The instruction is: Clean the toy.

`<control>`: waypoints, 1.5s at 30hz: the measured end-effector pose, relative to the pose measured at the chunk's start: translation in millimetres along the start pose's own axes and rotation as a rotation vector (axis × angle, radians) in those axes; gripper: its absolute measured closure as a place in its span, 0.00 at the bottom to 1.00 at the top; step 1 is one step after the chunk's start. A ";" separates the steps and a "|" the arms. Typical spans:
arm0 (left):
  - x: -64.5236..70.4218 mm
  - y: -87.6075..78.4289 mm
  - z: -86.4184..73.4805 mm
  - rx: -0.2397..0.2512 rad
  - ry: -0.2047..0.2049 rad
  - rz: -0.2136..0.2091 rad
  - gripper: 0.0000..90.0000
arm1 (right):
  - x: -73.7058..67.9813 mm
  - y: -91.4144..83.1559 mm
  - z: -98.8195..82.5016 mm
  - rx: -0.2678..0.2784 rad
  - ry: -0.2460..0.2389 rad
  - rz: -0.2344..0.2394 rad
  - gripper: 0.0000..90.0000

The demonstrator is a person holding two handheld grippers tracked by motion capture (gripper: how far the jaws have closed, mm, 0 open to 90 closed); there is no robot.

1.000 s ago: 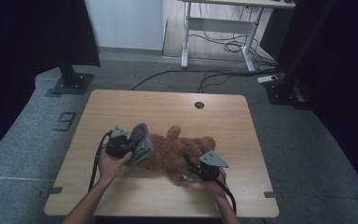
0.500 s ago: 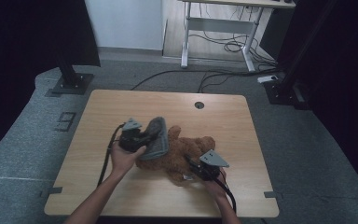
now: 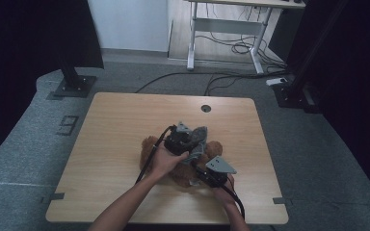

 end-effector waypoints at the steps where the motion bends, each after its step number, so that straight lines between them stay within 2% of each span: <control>1: -3.0 -1.8 -1.2 -0.002 -0.009 0.001 0.84 | -0.7 0.0 0.1 0.000 -0.006 0.000 0.63; 4: -16.9 -12.1 -9.0 -0.011 -0.027 0.031 0.84 | -2.0 -0.1 0.0 0.001 -0.013 -0.007 0.63; 8: -31.2 -28.8 -21.5 0.006 -0.052 0.049 0.84 | -2.8 -0.5 -0.1 0.003 -0.011 -0.008 0.63; 13: -44.9 -50.3 -34.5 0.025 -0.042 0.093 0.84 | -2.8 -0.9 -0.2 0.005 -0.008 -0.009 0.63; 17: -58.8 -67.1 -46.3 0.034 -0.062 0.110 0.84 | -2.7 -1.3 -0.3 0.007 -0.003 -0.007 0.63; 20: -70.9 -79.1 -57.1 0.043 -0.076 0.142 0.84 | -2.5 -1.2 -0.3 0.006 0.002 -0.006 0.63; 26: -93.4 -94.6 -80.3 0.046 -0.145 0.163 0.84 | -2.1 -1.0 -0.4 0.006 0.007 -0.006 0.63; 29: -103.4 -98.3 -93.0 0.029 -0.173 0.176 0.84 | -1.8 -1.0 -0.5 0.006 0.008 -0.006 0.63; 34: -116.9 -98.8 -112.8 -0.007 -0.223 0.171 0.84 | -1.0 -0.8 -0.5 0.006 0.018 -0.004 0.63; 37: -116.1 -102.0 -109.6 0.010 -0.230 0.168 0.84 | -0.3 -0.6 -0.6 0.006 0.021 -0.003 0.63; 41: -100.5 -108.4 -87.6 0.058 -0.179 0.152 0.84 | 0.2 -0.5 -0.7 0.005 0.026 -0.001 0.63; 42: -91.3 -108.2 -76.7 0.071 -0.149 0.141 0.84 | 0.2 -0.5 -0.6 0.006 0.025 -0.001 0.63; 45: -75.7 -102.7 -57.9 0.078 -0.094 0.133 0.84 | -0.1 -0.8 -0.7 0.009 0.022 0.000 0.63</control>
Point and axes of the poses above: each handheld gripper's, and its own axes: y roughly forward along the jaws, z roughly out of its top, x roughly to its right, the point moved 3 cm from there along y, roughly forward along the jaws, and after that the axes turned 3 degrees about y, right-handed, at the moved point
